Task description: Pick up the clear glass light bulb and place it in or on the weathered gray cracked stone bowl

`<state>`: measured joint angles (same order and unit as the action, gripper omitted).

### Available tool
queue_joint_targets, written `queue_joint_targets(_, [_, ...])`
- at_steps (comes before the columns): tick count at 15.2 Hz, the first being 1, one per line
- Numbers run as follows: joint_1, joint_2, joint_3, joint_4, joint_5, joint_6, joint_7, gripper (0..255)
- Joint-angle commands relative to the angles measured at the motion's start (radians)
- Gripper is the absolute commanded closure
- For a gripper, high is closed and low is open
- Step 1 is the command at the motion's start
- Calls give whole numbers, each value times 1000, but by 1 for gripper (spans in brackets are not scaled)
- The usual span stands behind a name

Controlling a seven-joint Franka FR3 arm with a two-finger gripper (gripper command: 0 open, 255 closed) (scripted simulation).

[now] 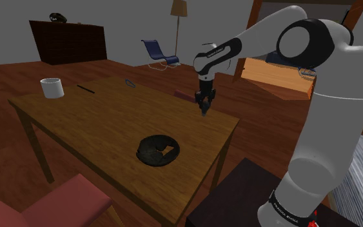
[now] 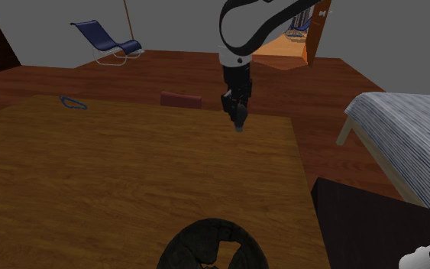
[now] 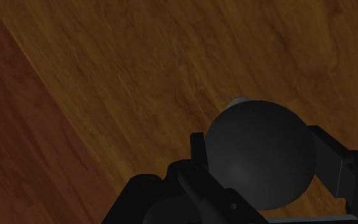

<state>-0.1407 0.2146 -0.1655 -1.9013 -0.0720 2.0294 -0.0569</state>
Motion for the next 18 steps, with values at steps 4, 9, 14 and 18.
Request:
queue_joint_targets(4, [1, -25, -1, 33, -2, -58, -4, 255])
queue_joint_targets(9, [2, -44, -1, 76, -4, -120, -7, 255])
queue_joint_targets(14, [2, -60, -1, 124, -5, -183, -11, 255])
queue_joint_targets(18, [3, -68, -1, 167, -5, -234, -14, 255])
